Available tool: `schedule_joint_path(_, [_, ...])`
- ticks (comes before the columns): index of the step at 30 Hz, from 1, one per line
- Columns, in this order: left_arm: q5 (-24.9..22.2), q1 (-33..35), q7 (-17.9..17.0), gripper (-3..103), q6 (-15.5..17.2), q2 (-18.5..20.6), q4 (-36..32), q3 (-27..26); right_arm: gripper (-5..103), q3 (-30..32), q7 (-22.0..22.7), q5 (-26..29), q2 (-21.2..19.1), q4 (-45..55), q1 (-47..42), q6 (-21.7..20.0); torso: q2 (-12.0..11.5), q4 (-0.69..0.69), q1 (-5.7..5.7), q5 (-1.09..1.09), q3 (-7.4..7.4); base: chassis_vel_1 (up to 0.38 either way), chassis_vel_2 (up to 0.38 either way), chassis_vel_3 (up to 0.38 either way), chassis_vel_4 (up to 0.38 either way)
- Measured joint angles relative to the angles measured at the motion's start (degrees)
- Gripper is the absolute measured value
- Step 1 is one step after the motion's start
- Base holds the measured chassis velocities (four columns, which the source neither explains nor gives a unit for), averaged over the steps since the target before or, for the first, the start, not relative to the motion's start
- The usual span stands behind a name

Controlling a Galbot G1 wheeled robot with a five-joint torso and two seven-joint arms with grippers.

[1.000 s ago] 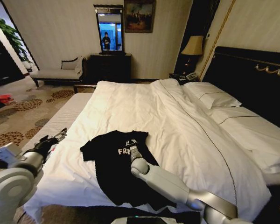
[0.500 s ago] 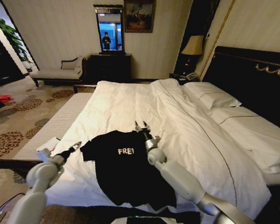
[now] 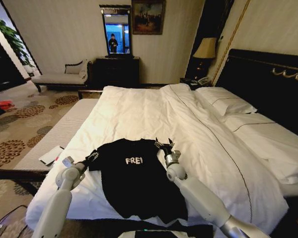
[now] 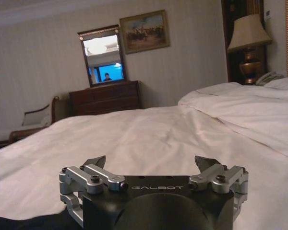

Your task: Fold the clothes on the bed.

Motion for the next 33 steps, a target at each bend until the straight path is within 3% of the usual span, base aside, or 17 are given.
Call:
schedule_joint_path(4, [2.3, 0.22, 1.16, 75, -1.07, 0.24, 0.03, -0.48, 100, 0.02, 0.69, 0.02, 0.16, -0.38, -0.05, -0.58, 0.0, 0.01, 0.0, 0.0, 0.0, 0.0, 0.0, 0.0, 0.0])
schedule_joint_path(5, [2.3, 0.22, 1.16, 75, -1.07, 0.24, 0.03, -0.48, 100, 0.02, 0.69, 0.02, 0.16, -0.38, -0.05, -0.58, 0.0, 0.01, 0.0, 0.0, 0.0, 0.0, 0.0, 0.0, 0.0])
schedule_joint_path(8, [4.31, 0.81, 2.29, 59, -2.18, 0.78, -0.07, -0.96, 100, -0.15, 0.87, 0.02, 0.42, -0.51, -0.12, -0.77, 0.0, 0.01, 0.0, -0.01, 0.0, 0.0, 0.0, 0.0, 0.0])
schedule_joint_path(9, [4.54, 1.0, 2.55, 54, -2.41, 0.92, -0.21, -1.11, 100, -0.2, 0.94, 0.02, 0.51, -0.58, -0.15, -0.84, 0.0, 0.01, 0.0, -0.01, 0.0, 0.0, 0.0, 0.0, 0.0])
schedule_joint_path(11, [4.64, 1.12, 2.74, 54, -2.6, 1.03, -0.3, -1.26, 100, -0.24, 1.02, 0.02, 0.55, -0.64, -0.18, -0.92, 0.0, 0.01, 0.0, -0.01, 0.0, 0.0, 0.0, 0.0, 0.0])
schedule_joint_path(14, [5.18, 1.48, 3.35, 37, -3.19, 1.5, -0.45, -1.6, 100, -0.3, 1.55, 0.02, 0.56, -0.91, -0.21, -1.41, 0.0, 0.01, 0.0, -0.01, -0.01, 0.0, 0.0, 0.0, 0.0])
schedule_joint_path(17, [5.31, 1.51, 3.41, 32, -3.27, 1.59, -0.44, -1.63, 100, -0.3, 1.78, 0.02, 0.44, -1.0, -0.21, -1.66, 0.0, 0.01, 0.0, -0.01, -0.01, 0.0, 0.0, 0.0, 0.0])
schedule_joint_path(23, [5.75, 1.36, 3.58, 5, -3.28, 1.51, 0.13, -1.38, 100, -0.2, 2.44, 0.03, -0.23, -1.39, -0.42, -2.31, 0.0, 0.0, 0.0, -0.01, -0.01, 0.0, 0.0, 0.0, 0.0])
schedule_joint_path(30, [5.71, 1.15, 4.51, 0, -3.79, 1.86, -0.84, -1.75, 100, 0.15, 3.07, 0.03, -0.46, -1.84, -0.56, -2.88, 0.0, 0.0, 0.0, -0.02, -0.01, 0.0, 0.0, 0.0, 0.0])
schedule_joint_path(33, [4.59, 1.13, 5.68, 0, -5.05, 2.66, -5.17, -1.83, 100, 0.48, 3.35, 0.05, -0.48, -1.97, -0.56, -3.09, 0.0, 0.01, 0.0, -0.01, 0.0, 0.0, 0.0, 0.0, 0.0])
